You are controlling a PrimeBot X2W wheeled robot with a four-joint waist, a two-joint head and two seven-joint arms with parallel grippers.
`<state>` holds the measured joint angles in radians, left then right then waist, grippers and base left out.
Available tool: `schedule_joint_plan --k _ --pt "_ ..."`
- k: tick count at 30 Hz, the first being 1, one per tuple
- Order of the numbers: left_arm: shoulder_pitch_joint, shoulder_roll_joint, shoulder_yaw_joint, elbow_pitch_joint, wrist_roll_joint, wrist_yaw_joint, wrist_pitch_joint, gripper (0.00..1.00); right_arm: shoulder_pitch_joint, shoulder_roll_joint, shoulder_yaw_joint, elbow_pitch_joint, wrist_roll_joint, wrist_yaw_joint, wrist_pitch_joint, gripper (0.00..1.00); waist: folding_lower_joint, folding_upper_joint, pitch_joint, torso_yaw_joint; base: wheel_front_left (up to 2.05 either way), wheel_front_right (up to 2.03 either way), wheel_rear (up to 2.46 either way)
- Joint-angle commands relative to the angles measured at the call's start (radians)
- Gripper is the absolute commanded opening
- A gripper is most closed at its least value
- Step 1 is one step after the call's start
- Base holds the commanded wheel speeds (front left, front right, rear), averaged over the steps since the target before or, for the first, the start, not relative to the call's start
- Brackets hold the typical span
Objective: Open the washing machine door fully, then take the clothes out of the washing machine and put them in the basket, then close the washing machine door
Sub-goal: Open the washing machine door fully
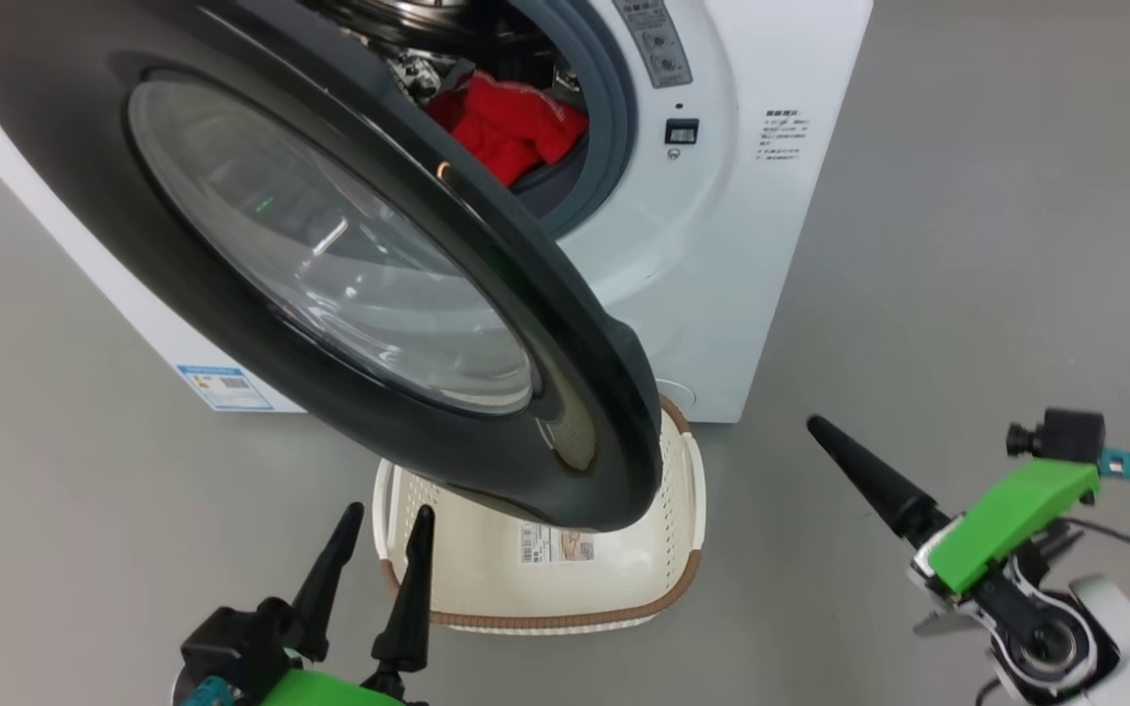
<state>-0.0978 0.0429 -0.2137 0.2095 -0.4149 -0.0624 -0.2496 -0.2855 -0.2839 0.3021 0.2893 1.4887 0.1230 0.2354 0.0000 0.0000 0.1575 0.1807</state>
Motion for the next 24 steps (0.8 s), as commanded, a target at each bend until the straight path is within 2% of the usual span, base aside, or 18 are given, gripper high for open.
schedule_joint_plan --k 1,7,15,20,24 --pt "0.007 0.007 0.040 -0.014 0.015 -0.005 -0.012 1.00 0.023 -0.018 0.010 -0.012 -0.013 0.008 -0.027 1.00 0.0000 0.0000 -0.009 -0.007 0.00 0.00 0.00" --pt "0.015 0.007 0.059 -0.005 0.025 -0.013 -0.012 1.00 0.083 -0.051 0.047 0.033 -0.070 0.008 -0.128 1.00 0.0000 0.0000 -0.024 -0.019 0.00 0.00 0.00" --pt "0.034 0.007 0.070 0.001 0.031 -0.015 -0.012 1.00 0.106 -0.102 0.149 0.130 -0.219 0.008 -0.306 1.00 0.0000 0.0000 -0.039 -0.035 0.00 0.00 0.00" --pt "0.042 0.007 0.073 0.005 0.034 -0.015 -0.012 1.00 0.101 -0.099 0.194 0.189 -0.272 0.008 -0.425 1.00 0.0000 0.0000 -0.047 -0.041 0.00 0.00 0.00" --pt "0.046 0.007 0.078 0.005 0.036 -0.015 -0.012 1.00 0.093 -0.096 0.184 0.246 -0.348 0.008 -0.487 1.00 0.0000 0.0000 -0.052 -0.044 0.00 0.00 0.00"
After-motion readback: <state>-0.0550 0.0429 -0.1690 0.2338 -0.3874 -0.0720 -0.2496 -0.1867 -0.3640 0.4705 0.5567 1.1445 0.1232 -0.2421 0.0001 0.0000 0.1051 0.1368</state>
